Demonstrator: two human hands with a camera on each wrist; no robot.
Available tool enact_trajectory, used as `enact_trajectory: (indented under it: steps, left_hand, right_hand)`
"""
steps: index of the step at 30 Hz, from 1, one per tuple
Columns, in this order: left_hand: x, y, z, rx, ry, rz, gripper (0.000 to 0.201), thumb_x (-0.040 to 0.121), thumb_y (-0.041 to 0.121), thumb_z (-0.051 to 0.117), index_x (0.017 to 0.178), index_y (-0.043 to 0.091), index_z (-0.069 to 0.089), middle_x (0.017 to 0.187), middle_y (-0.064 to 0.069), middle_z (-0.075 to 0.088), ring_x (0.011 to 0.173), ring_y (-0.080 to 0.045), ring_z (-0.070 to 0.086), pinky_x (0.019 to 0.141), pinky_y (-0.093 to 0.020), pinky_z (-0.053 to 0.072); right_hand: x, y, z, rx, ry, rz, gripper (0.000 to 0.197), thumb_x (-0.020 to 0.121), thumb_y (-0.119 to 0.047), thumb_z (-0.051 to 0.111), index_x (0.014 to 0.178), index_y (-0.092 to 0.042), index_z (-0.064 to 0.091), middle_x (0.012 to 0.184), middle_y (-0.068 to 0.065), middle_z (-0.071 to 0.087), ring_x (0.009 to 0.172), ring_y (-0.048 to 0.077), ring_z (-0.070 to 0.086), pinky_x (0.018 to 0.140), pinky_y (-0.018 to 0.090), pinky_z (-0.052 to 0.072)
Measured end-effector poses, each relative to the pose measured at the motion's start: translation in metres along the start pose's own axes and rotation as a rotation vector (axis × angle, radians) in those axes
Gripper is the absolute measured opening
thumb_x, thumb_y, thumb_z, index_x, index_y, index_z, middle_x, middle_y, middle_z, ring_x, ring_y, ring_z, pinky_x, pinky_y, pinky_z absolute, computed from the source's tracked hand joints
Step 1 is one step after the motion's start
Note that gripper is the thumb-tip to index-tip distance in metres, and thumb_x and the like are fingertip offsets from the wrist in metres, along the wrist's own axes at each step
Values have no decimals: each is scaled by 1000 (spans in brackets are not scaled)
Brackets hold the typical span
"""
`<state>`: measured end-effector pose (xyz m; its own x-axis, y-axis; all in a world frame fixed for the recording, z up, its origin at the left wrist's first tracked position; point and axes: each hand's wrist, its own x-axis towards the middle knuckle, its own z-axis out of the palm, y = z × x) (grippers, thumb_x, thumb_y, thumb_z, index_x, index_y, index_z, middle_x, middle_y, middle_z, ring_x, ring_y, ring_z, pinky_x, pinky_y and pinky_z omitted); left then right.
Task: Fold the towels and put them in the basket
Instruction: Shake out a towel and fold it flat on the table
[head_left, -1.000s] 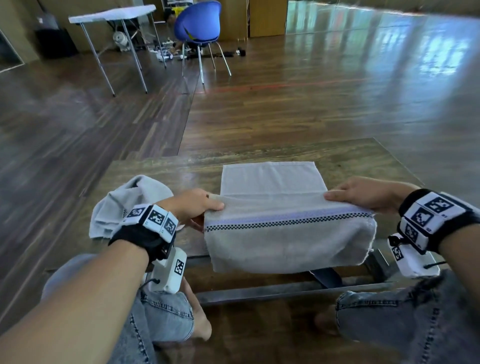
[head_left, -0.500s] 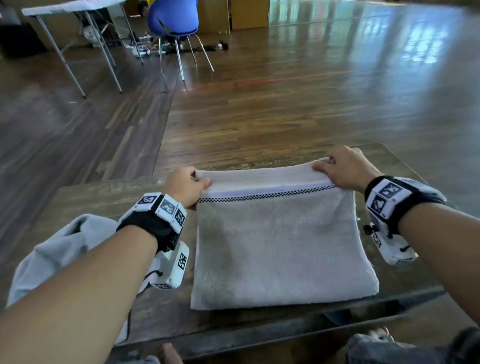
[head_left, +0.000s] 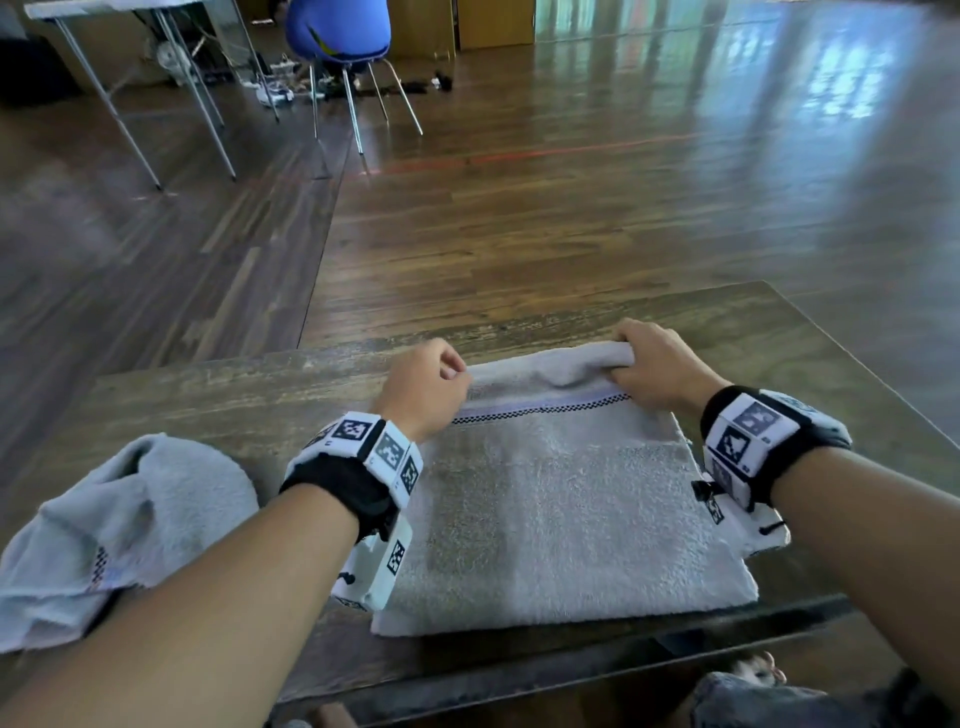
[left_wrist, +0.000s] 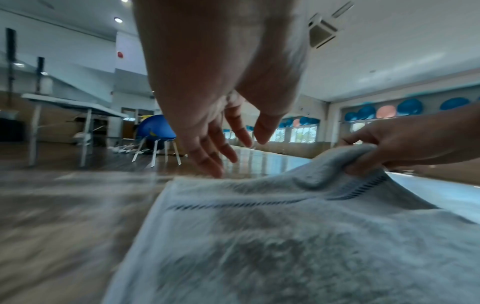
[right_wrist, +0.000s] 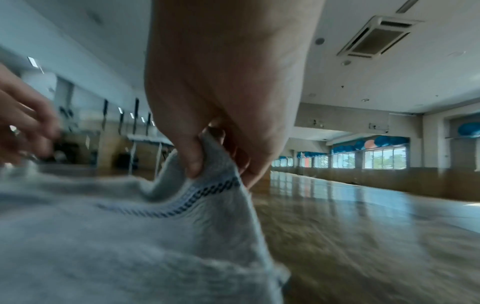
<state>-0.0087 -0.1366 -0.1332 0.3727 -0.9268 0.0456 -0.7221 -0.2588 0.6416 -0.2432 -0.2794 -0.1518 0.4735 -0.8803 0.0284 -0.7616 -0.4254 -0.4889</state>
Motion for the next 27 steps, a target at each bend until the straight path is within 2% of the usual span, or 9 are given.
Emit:
enact_trajectory:
  steps: [3,6,8,13,16,18,22,25,27]
  left_hand:
    - [-12,31,-2,-80,-92,167,14,94,23,64,107,23,60,98,1,64,82,-16,64,58,-19,48]
    - [-28,58,0,-74,-162,347,34,90,40,69,120,30,58,112,-3,59,97,-15,59,76,-28,49]
    - [-39,70,4,-71,-159,402,36,88,41,72,120,26,61,109,-4,58,95,-15,58,81,-31,49]
    - [-55,79,9,-146,-15,368,25,87,36,75,100,16,66,92,-6,65,79,-17,62,71,-31,53]
    - [-59,79,9,-197,25,332,14,89,22,74,93,16,63,79,-6,67,69,-16,64,63,-29,53]
    - [-60,79,10,-177,19,333,11,89,21,74,88,16,64,76,-3,67,67,-13,62,62,-24,52]
    - [-60,86,16,-121,-6,340,9,86,20,74,81,15,69,76,2,70,72,-14,65,63,-22,51]
    - [-58,93,23,-108,-59,321,6,86,14,68,81,14,70,72,4,68,66,-12,61,63,-26,49]
    - [-59,97,27,-90,-115,303,6,86,13,67,82,15,72,72,1,68,64,-11,57,62,-27,47]
  right_hand:
    - [-31,-20,-11,236,115,-149,12,81,-15,69,82,-18,58,74,0,65,69,16,55,57,31,41]
    - [-63,-33,-16,453,90,-214,18,78,-19,80,82,-22,63,74,-3,67,65,11,55,61,31,47]
    - [-78,-37,-17,531,79,-225,17,75,-28,80,82,-23,65,70,-11,65,62,6,54,58,23,46]
    - [-97,-36,-16,714,33,-200,16,81,-12,80,91,-19,70,77,-11,70,69,6,61,66,21,49]
    - [-109,-31,-16,855,-31,-196,10,86,-25,75,94,-18,75,77,-10,71,67,2,61,62,14,47]
    - [-114,-28,-17,930,-76,-172,20,87,-37,66,91,-20,77,70,-12,65,62,1,55,57,15,44]
    - [-116,-19,-17,903,-50,-179,13,94,-12,67,91,-21,74,75,-7,69,69,10,59,66,25,48]
    - [-116,-18,-12,829,-42,-200,8,89,-9,74,94,-15,71,78,-7,72,71,6,65,68,20,53]
    - [-115,-16,-9,813,-10,-177,5,91,-10,73,94,-12,69,80,-1,74,73,11,66,70,30,55]
